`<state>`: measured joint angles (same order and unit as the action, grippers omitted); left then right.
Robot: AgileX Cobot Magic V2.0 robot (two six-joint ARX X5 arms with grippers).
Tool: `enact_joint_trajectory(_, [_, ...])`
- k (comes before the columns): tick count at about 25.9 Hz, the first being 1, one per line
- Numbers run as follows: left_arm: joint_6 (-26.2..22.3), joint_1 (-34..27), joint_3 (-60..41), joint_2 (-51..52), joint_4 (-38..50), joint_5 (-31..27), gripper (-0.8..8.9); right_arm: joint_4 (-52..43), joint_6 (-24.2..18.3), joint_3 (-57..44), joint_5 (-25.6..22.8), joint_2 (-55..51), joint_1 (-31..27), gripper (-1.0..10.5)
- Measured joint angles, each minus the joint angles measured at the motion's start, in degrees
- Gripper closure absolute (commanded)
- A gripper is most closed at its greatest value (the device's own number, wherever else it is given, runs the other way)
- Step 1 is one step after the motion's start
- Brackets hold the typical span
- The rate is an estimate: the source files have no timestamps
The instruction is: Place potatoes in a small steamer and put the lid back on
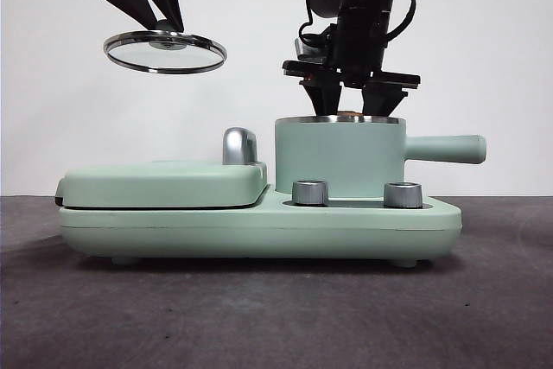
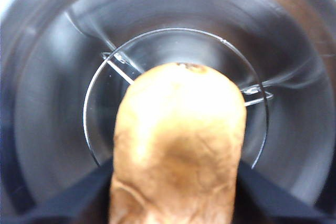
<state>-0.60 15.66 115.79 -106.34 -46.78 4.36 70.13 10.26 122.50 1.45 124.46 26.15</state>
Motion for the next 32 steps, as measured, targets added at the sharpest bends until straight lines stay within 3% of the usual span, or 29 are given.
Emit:
enact_joint_trajectory(3, [0.00, 0.26, 0.00, 0.00, 0.00, 0.00, 8.09, -0.09, 0.00, 0.00, 0.00, 0.00, 0.00, 5.3])
enact_joint_trajectory(10, [0.00, 1.75, 0.00, 0.00, -0.17, 0.00, 8.08, 2.19, -0.94, 0.15, -0.07, -1.42, -0.33, 5.3])
enact_joint_trajectory(21, [0.00, 5.95, 0.00, 0.00, -1.33, 0.00, 8.08, 6.75, -2.99, -0.26, -6.12, -22.51, -0.39, 5.3])
enact_joint_trajectory(24, [0.00, 8.48, 0.00, 0.00, -1.31, 0.00, 8.08, 6.73, -2.99, -7.80, -6.12, -31.21, -0.37, 5.3])
enact_joint_trajectory(27, [0.00, 11.02, 0.00, 0.00, -1.11, 0.00, 8.08, 5.57, -2.99, -21.59, -5.99, -42.64, 0.81, 5.3])
enact_joint_trajectory(32, [0.00, 14.75, 0.00, -0.37, 1.60, 0.00, 8.09, -8.61, -0.94, -49.00, -2.86, -64.30, 4.39, 5.3])
